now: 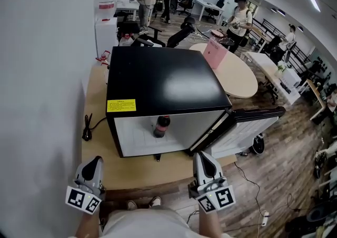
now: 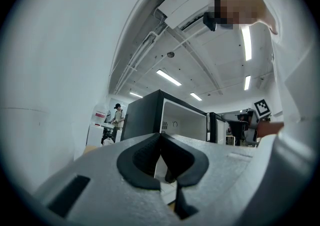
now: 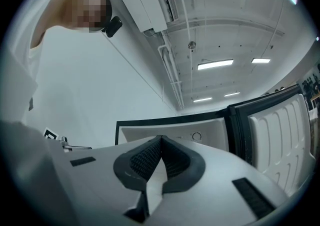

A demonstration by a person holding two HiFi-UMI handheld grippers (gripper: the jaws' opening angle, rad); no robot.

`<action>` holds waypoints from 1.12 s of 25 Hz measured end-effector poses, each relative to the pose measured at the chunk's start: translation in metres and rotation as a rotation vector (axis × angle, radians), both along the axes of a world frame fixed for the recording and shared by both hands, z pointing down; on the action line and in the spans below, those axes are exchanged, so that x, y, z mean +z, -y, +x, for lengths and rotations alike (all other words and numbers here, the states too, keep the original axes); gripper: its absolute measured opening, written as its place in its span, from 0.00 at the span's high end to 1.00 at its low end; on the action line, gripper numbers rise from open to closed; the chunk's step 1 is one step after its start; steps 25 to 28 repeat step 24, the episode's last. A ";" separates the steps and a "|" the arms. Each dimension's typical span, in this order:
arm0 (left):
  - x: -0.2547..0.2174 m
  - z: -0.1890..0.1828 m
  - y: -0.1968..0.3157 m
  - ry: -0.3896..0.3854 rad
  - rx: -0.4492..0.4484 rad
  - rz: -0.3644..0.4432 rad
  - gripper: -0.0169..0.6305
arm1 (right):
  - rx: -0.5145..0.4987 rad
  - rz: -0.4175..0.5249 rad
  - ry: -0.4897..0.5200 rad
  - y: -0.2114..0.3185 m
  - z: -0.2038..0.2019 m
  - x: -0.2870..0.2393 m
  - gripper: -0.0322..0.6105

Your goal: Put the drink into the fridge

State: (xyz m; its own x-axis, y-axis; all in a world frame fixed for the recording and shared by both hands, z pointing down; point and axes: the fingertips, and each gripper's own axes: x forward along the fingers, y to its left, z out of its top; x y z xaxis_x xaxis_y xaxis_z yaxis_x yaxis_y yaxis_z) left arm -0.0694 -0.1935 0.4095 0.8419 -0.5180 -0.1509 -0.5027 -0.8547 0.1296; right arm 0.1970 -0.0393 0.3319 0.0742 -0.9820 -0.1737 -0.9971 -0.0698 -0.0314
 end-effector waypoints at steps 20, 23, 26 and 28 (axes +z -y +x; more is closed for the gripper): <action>0.013 -0.002 -0.022 0.022 0.019 -0.026 0.95 | -0.001 -0.053 0.018 -0.014 -0.009 0.023 0.95; 0.014 0.001 -0.024 0.027 0.023 -0.028 0.95 | 0.004 -0.054 0.022 -0.016 -0.006 0.025 0.95; 0.015 0.002 -0.024 0.029 0.025 -0.028 0.95 | 0.005 -0.056 0.023 -0.017 -0.006 0.026 0.95; 0.015 0.002 -0.024 0.029 0.025 -0.028 0.95 | 0.005 -0.056 0.023 -0.017 -0.006 0.026 0.95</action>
